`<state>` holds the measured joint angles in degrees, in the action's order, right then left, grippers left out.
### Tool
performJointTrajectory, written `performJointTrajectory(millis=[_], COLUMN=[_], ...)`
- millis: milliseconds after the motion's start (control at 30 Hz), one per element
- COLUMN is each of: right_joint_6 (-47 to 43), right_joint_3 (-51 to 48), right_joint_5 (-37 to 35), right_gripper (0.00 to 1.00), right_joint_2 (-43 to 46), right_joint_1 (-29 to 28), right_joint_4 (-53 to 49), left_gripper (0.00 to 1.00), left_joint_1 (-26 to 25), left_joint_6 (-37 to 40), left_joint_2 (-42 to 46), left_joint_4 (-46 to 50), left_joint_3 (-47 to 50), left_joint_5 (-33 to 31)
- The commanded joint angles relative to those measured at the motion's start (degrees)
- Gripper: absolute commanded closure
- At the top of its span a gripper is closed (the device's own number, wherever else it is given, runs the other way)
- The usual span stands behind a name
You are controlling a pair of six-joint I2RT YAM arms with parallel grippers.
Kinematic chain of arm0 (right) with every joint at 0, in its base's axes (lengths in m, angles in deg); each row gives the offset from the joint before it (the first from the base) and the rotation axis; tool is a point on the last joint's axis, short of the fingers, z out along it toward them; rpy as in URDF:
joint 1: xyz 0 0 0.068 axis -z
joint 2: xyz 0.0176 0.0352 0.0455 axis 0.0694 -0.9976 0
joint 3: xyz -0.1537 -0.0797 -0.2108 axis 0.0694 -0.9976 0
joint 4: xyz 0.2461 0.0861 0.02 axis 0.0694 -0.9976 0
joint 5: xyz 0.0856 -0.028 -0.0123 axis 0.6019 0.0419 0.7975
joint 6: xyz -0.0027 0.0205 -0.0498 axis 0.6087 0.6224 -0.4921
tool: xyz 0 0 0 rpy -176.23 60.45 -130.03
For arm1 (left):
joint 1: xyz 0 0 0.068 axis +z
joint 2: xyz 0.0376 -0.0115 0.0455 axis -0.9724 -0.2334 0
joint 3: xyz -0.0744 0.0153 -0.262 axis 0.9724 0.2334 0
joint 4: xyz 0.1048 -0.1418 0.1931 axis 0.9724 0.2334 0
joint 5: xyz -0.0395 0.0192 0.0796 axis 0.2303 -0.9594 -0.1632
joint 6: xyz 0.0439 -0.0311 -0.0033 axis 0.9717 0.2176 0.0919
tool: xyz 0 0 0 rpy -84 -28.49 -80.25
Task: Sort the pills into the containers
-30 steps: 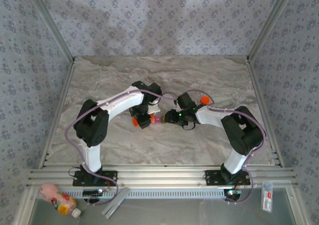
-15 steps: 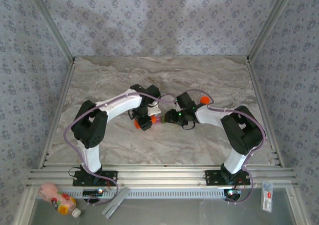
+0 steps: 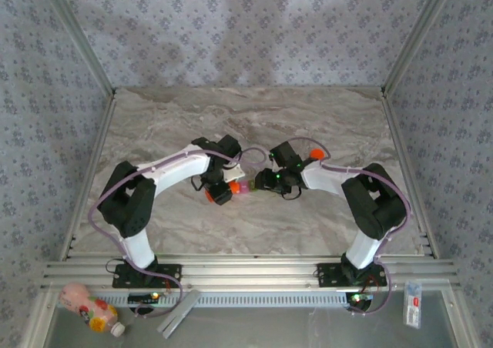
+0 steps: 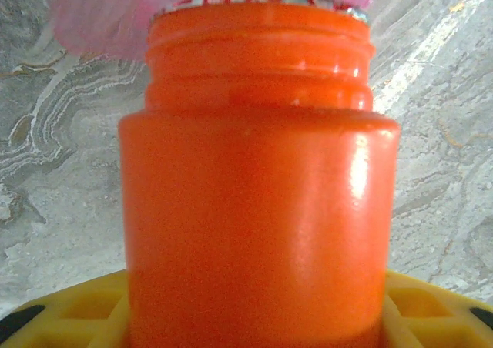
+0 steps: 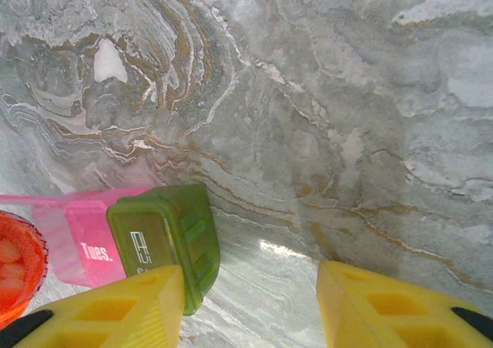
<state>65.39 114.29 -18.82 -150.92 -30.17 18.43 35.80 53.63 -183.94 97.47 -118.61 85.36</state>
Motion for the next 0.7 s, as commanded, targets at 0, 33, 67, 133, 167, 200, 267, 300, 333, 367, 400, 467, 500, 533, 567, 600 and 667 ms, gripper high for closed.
performJointTrajectory(millis=[0,33,67,133,167,200,267,300,333,367,400,467,500,533,567,600,667], right_joint_6=[-0.5,-0.53,-0.5,-0.59,-0.59,-0.59,-0.68,-0.79,-0.84,-0.92,-0.97,-1.03,-1.04,-1.21,-1.13,-1.12,-1.28], right_joint_3=[1.92,2.17,2.32,3.0,3.27,3.47,3.85,4.05,4.26,4.46,4.6,4.78,4.87,5.02,5.04,5.14,5.28], right_joint_5=[-1.68,-1.7,-1.69,-1.77,-1.84,-1.94,-2.21,-2.34,-2.49,-2.52,-2.59,-2.73,-2.87,-3.07,-3.3,-3.44,-4.0], right_gripper=[0.48,0.47,0.47,0.46,0.46,0.45,0.44,0.44,0.43,0.43,0.42,0.41,0.41,0.41,0.41,0.4,0.4], right_joint_2=[-0.36,-0.21,-0.17,0.3,0.47,0.79,1.41,1.83,2.07,2.34,2.75,3.45,3.96,4.39,4.86,5.38,6.59], right_joint_1=[-0.13,-0.13,-0.13,-0.21,-0.21,-0.17,-0.17,-0.13,-0.06,0.04,0.19,0.6,0.9,1.14,1.55,1.86,2.86], right_joint_4=[-3.33,-3.49,-3.7,-4.2,-4.41,-4.74,-5.39,-5.77,-6.33,-6.89,-7.43,-8.42,-8.88,-9.41,-9.87,-10.35,-11.4], left_gripper=[1.0,1.0,1.0,1.0,1.0,1.0,1.0,1.0,1.0,1.0,1.0,1.0,1.0,1.0,1.0,1.0,1.0], left_joint_1=[0.71,0.78,0.89,0.94,1.0,1.01,1.15,1.16,1.16,1.16,1.13,1.16,1.15,1.15,1.15,1.15,1.11], left_joint_6=[-0.19,-0.2,-0.17,-0.21,-0.28,-0.37,-0.6,-0.76,-0.89,-0.98,-1.09,-1.19,-1.28,-1.4,-1.48,-1.62,-1.98], left_joint_2=[2.64,3.0,3.28,3.86,4.14,4.56,5.26,5.68,6.19,6.63,7.13,8.17,8.75,9.43,9.98,10.61,12.15], left_joint_4=[-2.24,-2.73,-3.08,-3.77,-4.1,-4.65,-5.7,-6.29,-6.85,-7.49,-8.05,-9.02,-9.69,-10.41,-11.04,-12.08,-13.84], left_joint_3=[1.14,1.47,1.81,2.51,2.91,3.33,4.27,4.75,5.13,5.57,6.11,6.89,7.41,7.92,8.53,9.12,10.72], left_joint_5=[1.57,1.62,1.71,2.04,2.19,2.34,2.84,3.2,3.57,3.83,4.02,4.58,4.84,5.33,5.71,6.02,6.87])
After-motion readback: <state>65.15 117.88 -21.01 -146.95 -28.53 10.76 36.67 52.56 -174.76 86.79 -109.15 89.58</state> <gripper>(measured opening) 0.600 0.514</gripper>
